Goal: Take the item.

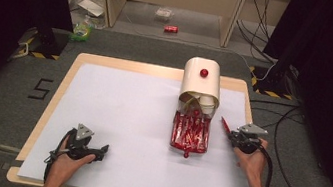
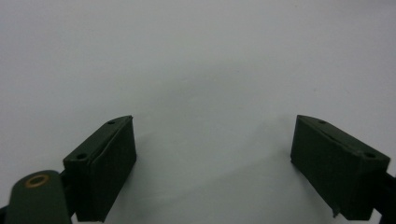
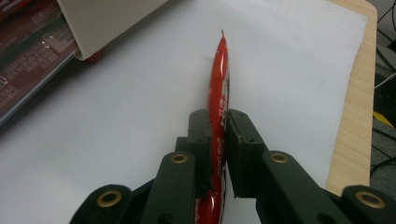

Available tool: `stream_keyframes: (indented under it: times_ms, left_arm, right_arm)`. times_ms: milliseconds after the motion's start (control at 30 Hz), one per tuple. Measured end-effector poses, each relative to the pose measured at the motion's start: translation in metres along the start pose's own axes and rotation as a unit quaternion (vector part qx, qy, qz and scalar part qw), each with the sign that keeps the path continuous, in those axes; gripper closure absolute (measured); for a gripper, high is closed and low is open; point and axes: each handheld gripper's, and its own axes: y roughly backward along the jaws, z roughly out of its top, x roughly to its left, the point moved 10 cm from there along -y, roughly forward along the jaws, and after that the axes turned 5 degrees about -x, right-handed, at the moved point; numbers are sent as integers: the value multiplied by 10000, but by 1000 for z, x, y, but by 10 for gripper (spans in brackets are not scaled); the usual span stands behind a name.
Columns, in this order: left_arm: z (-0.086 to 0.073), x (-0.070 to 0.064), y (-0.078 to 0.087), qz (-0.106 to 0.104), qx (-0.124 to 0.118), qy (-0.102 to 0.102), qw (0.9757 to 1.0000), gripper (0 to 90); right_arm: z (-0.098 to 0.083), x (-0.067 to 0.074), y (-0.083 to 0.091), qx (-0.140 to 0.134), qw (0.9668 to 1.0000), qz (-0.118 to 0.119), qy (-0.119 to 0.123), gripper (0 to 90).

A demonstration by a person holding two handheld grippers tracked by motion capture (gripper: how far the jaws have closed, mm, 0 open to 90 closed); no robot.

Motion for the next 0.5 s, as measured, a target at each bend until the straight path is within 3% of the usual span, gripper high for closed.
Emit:
stream_keyframes:
  times_ms: [300, 500]
  left_arm:
    - [0, 0, 0, -9, -4, 6, 10000, 135]
    - [0, 0, 0, -14, -14, 19, 10000, 136]
  right_arm:
    - [-1, -2, 1, -6, 10000, 7, -86, 784]
    - [1, -3, 3, -107, 9994, -27, -336, 610]
